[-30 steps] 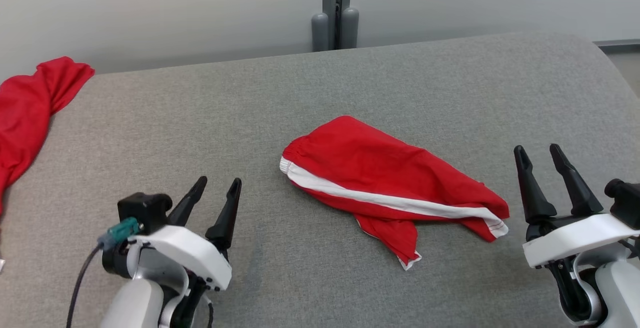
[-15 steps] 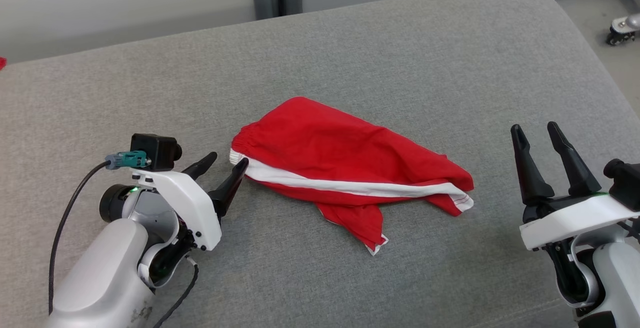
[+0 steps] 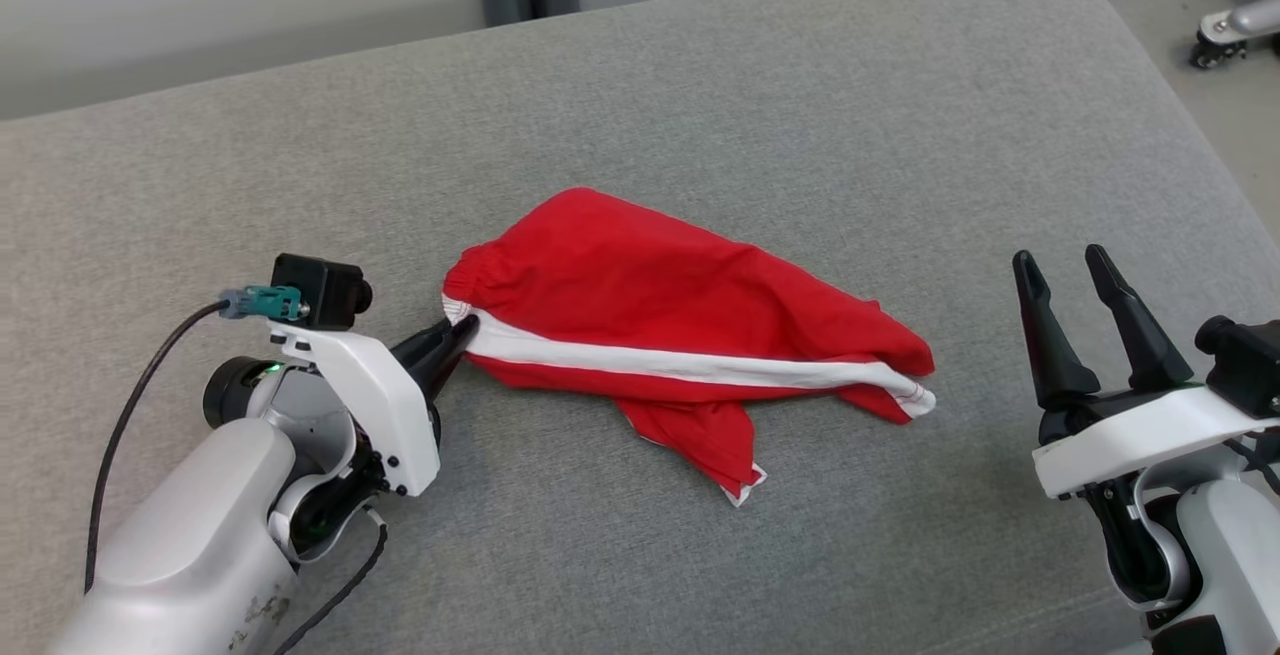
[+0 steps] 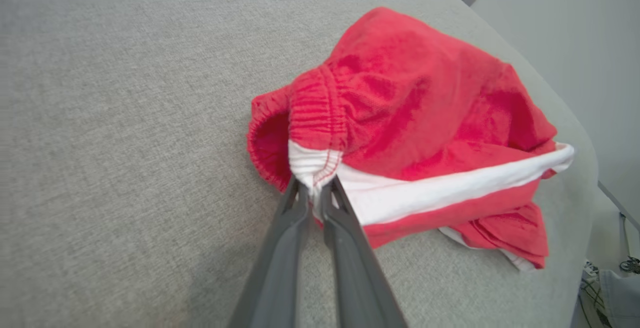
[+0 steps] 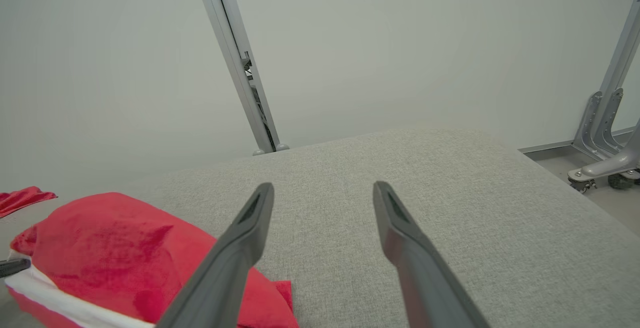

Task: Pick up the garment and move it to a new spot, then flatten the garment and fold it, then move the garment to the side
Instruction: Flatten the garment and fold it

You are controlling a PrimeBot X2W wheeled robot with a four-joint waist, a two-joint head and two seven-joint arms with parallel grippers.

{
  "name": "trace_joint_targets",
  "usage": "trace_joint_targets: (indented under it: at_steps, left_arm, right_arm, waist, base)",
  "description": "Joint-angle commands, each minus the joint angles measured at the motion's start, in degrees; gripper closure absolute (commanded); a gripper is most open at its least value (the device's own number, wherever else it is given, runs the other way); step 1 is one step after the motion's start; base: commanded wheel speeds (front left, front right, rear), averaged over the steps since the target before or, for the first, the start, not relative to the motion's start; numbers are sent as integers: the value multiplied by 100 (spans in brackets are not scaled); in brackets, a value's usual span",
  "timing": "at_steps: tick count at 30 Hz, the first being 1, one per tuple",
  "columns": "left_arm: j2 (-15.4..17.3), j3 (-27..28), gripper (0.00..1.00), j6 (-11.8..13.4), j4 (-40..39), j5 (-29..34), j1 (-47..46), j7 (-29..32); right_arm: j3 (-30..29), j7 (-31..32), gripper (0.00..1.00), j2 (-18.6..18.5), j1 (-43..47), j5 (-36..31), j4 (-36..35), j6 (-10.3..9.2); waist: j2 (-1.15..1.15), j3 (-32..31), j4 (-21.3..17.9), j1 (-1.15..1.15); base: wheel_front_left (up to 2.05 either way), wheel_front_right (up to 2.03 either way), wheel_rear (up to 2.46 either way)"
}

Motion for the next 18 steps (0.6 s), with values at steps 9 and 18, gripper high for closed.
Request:
trace_joint_targets:
  at_steps: [9, 18]
  left_arm:
    - [155, -237, 100, -7, -193, -408, 267, -568]
    - [295, -205, 100, 440, -1022, -656, 1249, -715]
  right_arm:
    - [-61, -5, 0, -86, 58, 39, 106, 1]
    - [-234, 90, 0, -80, 220, -21, 132, 1]
  waist:
    - [0, -340, 480, 0]
    - [0, -621, 970, 0]
  base:
    - [0, 0, 0]
    - [0, 0, 0]
